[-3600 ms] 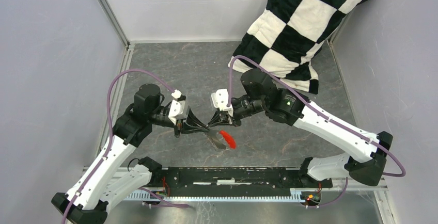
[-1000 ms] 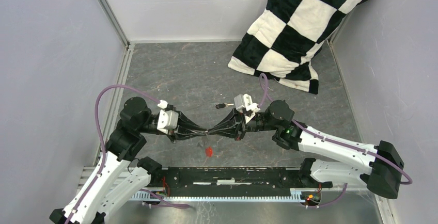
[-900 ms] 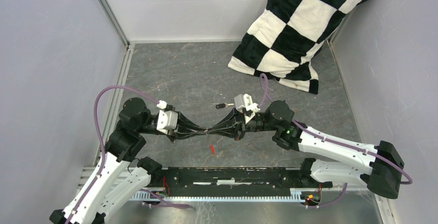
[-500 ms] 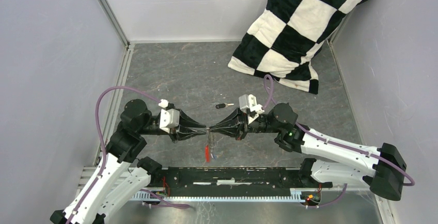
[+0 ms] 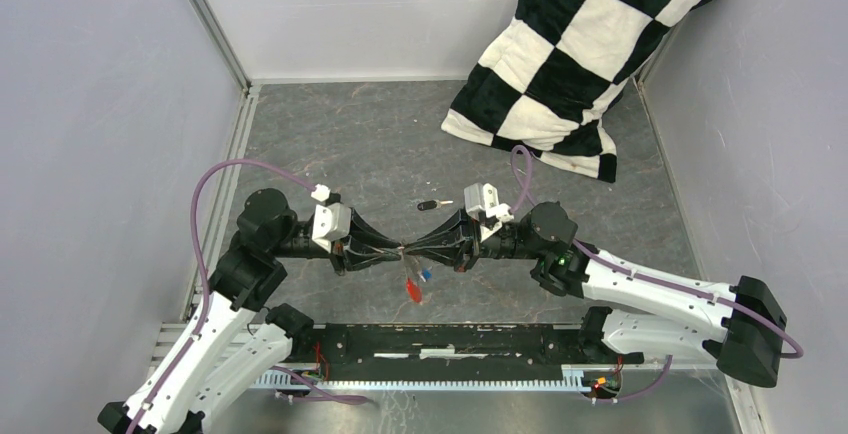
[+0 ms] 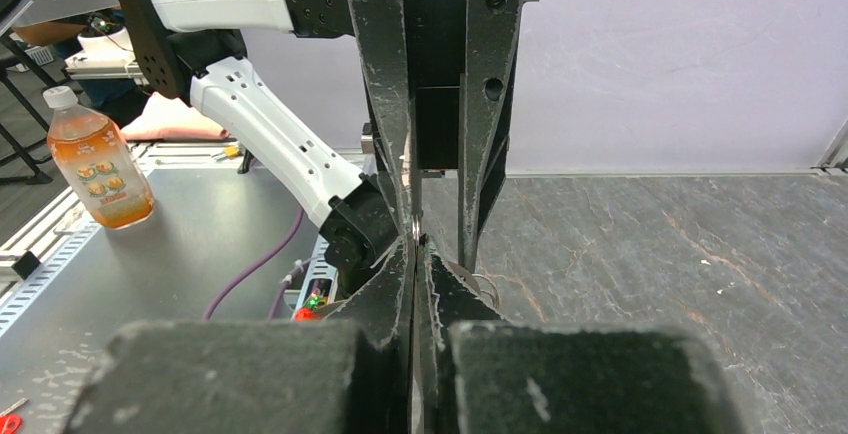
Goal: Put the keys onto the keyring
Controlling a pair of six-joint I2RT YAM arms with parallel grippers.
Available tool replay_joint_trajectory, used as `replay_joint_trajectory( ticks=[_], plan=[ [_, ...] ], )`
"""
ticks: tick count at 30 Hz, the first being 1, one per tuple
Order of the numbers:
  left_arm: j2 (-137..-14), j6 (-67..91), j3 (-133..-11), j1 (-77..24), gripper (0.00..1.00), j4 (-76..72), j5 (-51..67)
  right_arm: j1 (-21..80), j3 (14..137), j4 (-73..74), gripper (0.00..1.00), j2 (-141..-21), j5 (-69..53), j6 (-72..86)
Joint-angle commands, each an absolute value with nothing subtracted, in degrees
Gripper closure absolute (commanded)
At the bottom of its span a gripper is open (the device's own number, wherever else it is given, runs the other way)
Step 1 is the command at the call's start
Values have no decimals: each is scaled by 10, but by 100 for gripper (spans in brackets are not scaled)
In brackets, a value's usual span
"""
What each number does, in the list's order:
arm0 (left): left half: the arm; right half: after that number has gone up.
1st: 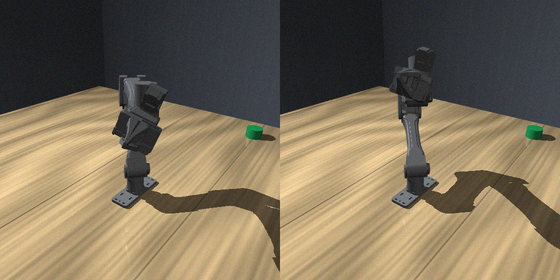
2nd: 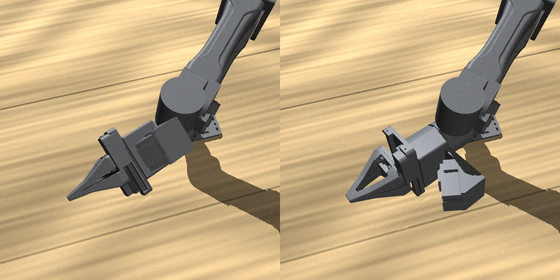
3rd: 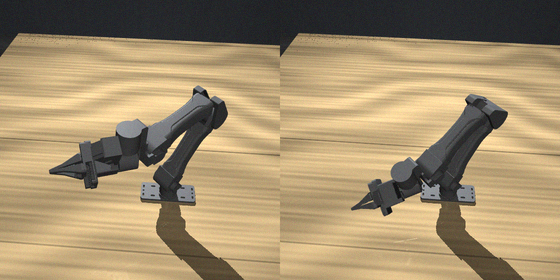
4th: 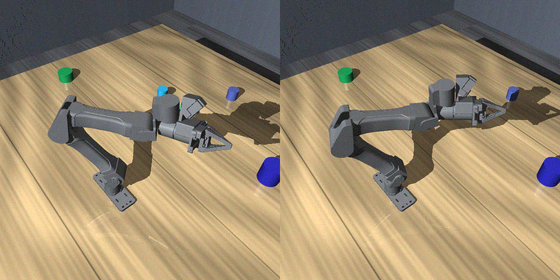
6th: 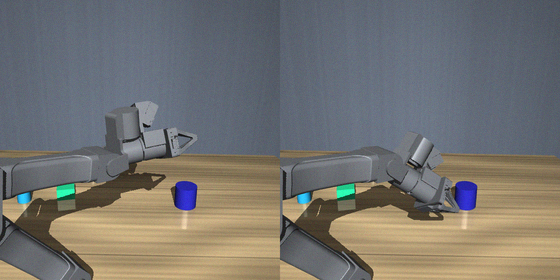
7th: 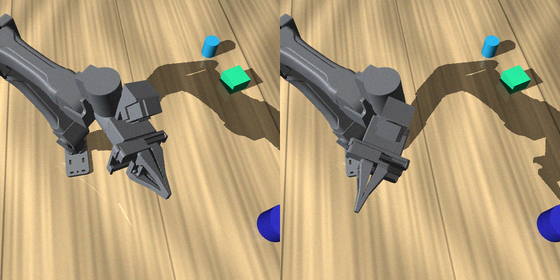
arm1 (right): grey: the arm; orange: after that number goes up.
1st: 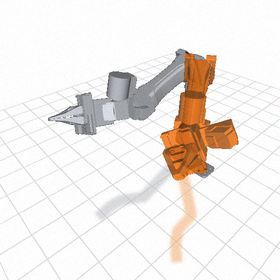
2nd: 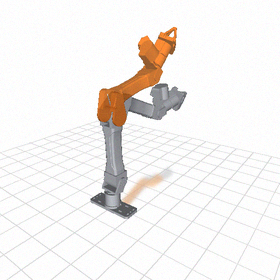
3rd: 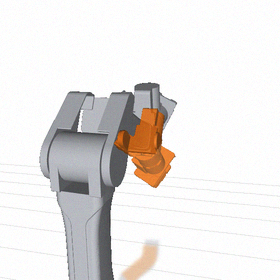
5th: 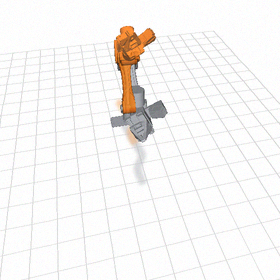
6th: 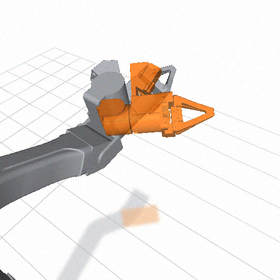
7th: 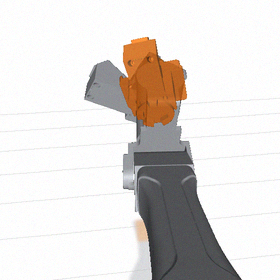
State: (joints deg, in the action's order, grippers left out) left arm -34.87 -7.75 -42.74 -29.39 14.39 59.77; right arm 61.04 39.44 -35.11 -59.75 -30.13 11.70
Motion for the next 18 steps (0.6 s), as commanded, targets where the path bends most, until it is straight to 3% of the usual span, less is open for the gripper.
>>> replay_joint_trajectory(
  ticks=[1, 12, 16, 18],
  plan=[
    [-349, -52, -429, -295, 68, 123, 628, 615, 388, -390, 99, -598, -286, 113],
    [-352, -18, -421, -295, 59, 89, 609, 624, 387, -397, 99, -602, -278, 115],
    [-347, -20, -418, -296, 72, 89, 610, 626, 385, -401, 99, -602, -277, 114],
    [-347, -23, -417, -295, 85, 90, 611, 627, 383, -405, 99, -602, -278, 116]
  ],
)
